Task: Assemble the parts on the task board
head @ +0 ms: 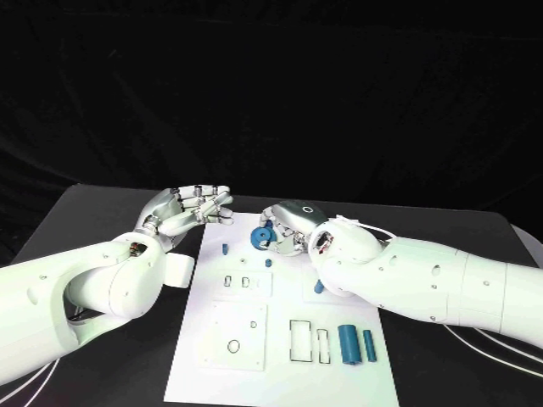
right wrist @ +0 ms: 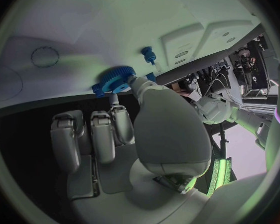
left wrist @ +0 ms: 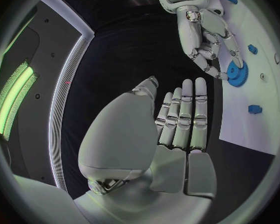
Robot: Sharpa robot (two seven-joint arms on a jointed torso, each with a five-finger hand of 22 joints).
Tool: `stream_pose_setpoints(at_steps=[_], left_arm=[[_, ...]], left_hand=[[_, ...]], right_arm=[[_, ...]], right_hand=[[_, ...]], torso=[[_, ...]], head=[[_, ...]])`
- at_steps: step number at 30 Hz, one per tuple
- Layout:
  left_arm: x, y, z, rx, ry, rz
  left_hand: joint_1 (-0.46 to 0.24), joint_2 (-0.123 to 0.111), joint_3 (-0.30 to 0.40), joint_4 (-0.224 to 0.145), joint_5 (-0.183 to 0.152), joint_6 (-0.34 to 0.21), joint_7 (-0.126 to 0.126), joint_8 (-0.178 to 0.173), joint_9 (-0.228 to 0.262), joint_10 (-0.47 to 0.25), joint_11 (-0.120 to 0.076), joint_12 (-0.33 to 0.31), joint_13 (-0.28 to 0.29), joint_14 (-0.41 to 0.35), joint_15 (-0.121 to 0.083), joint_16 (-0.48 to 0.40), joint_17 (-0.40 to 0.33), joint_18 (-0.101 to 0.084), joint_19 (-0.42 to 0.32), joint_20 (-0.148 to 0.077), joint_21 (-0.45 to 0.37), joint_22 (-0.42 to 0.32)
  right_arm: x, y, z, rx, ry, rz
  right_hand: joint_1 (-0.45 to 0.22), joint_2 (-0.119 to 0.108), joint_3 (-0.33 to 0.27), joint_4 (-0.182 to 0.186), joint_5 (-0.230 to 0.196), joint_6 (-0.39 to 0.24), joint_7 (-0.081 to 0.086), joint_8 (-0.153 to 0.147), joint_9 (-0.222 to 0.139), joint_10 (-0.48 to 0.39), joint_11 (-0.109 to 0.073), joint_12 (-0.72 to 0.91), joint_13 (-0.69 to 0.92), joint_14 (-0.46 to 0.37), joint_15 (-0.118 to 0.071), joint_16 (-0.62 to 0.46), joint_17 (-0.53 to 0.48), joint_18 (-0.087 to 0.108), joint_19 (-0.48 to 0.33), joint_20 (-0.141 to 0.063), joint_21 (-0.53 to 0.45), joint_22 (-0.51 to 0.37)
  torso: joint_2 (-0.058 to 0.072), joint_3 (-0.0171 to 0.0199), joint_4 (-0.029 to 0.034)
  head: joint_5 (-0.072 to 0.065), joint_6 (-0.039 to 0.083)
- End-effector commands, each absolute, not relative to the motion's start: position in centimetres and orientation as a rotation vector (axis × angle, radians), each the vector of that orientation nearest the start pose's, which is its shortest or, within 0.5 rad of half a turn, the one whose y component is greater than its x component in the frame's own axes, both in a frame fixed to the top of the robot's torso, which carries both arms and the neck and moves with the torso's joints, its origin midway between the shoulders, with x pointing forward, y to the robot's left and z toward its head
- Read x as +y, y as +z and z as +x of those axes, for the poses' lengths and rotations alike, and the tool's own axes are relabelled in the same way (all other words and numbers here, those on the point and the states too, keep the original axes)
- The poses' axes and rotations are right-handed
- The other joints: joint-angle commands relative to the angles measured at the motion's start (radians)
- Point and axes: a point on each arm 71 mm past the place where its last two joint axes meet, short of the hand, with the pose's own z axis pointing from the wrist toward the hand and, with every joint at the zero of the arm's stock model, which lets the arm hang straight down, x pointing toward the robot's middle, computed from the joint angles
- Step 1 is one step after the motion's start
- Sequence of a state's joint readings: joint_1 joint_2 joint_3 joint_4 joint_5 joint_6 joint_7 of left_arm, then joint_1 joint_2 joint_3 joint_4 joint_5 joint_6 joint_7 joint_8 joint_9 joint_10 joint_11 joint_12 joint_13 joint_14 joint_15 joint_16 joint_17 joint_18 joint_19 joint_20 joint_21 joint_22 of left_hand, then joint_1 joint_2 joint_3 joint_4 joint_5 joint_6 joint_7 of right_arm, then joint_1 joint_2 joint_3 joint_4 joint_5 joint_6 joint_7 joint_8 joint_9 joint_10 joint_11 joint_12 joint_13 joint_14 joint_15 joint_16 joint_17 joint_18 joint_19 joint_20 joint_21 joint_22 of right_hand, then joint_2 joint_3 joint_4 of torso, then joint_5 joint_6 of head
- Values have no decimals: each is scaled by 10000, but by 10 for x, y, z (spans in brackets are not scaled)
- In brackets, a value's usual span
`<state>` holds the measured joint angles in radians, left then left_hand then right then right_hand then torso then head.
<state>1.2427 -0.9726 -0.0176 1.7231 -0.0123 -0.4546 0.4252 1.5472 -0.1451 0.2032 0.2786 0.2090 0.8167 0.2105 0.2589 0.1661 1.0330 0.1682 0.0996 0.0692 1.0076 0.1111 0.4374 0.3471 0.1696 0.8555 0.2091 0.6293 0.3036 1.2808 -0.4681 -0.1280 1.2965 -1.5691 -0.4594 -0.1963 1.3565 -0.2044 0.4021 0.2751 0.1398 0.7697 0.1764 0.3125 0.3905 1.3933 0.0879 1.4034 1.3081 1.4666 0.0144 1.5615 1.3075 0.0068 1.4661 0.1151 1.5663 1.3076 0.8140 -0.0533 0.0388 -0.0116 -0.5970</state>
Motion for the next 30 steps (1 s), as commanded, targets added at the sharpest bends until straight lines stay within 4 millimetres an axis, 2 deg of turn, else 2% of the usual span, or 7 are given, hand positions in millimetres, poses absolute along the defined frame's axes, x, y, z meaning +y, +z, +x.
stream_pose_setpoints(at_steps=[1,5,13,19,23,27,30], left_arm=[[219,-131,461,13039,-15472,-10480],[220,-131,461,13034,-15453,-10486],[221,-131,461,13026,-15422,-10498],[222,-131,462,13025,-15410,-10503],[222,-132,462,13023,-15392,-10510],[223,-132,462,13029,-15373,-10522],[224,-132,461,13033,-15361,-10530]], left_hand=[[89,17,57,10,-66,-60,116,-35,-9,-84,-4,-37,-4,-69,4,57,9,87,-51,10,38,8],[89,17,57,10,-66,-60,116,-35,-9,-84,-4,-37,-4,-69,4,57,9,87,-51,10,38,8],[89,13,59,13,-68,-65,117,-38,-10,-89,-2,-44,-4,-83,7,54,13,84,-70,12,50,17],[89,11,61,14,-69,-69,118,-40,-11,-93,0,-49,-5,-93,10,51,16,82,-83,14,56,22],[90,9,63,13,-69,-71,118,-41,-11,-95,0,-52,-5,-99,12,49,17,81,-93,15,61,25],[90,9,63,13,-69,-71,118,-41,-11,-95,0,-52,-5,-99,12,49,17,81,-93,15,61,25],[92,7,64,14,-70,-71,117,-41,-11,-95,0,-54,-4,-107,14,47,19,80,-103,17,66,29]], right_arm=[[-72,-172,515,14793,6416,-3077],[-74,-171,513,14751,6494,-3056],[-84,-169,509,14590,6628,-2872],[-97,-161,502,14100,6954,-2462],[-120,-146,496,13773,7246,-1902],[-155,-135,495,14216,7317,-1463],[-190,-134,495,14810,7333,-1331]], right_hand=[[-158,-183,-238,72,-95,-152,68,-155,-56,-35,107,-80,614,991,102,22,2402,-68,1047,117,45,2632],[-355,-123,-642,118,315,-85,101,-256,-57,-18,149,-40,643,995,157,30,2423,-68,1047,210,45,2632],[-451,7,-812,117,520,178,54,-205,-11,66,114,46,726,999,140,36,2440,-68,1047,215,45,2632],[-452,45,-822,114,582,247,38,-194,-1,116,98,94,777,1001,127,38,2449,-68,1047,206,45,2632],[-409,92,-803,89,693,327,15,-189,9,195,75,166,852,1000,107,37,2444,-68,1047,192,45,2632],[-275,89,-759,15,701,420,-10,-185,19,201,51,169,849,997,84,34,2434,-68,1047,171,45,2632],[-105,82,-702,-66,638,503,-28,-189,25,185,31,153,831,1000,66,38,2446,-68,1047,151,45,2632]], torso=[[0,5,11],[-5,8,12],[3,14,-12],[-4,15,5],[-29,12,-35],[-47,16,-89],[-79,34,-197]], head=[[-6,10],[0,11],[31,23],[-8,51],[-46,74],[-76,98],[-65,139]])
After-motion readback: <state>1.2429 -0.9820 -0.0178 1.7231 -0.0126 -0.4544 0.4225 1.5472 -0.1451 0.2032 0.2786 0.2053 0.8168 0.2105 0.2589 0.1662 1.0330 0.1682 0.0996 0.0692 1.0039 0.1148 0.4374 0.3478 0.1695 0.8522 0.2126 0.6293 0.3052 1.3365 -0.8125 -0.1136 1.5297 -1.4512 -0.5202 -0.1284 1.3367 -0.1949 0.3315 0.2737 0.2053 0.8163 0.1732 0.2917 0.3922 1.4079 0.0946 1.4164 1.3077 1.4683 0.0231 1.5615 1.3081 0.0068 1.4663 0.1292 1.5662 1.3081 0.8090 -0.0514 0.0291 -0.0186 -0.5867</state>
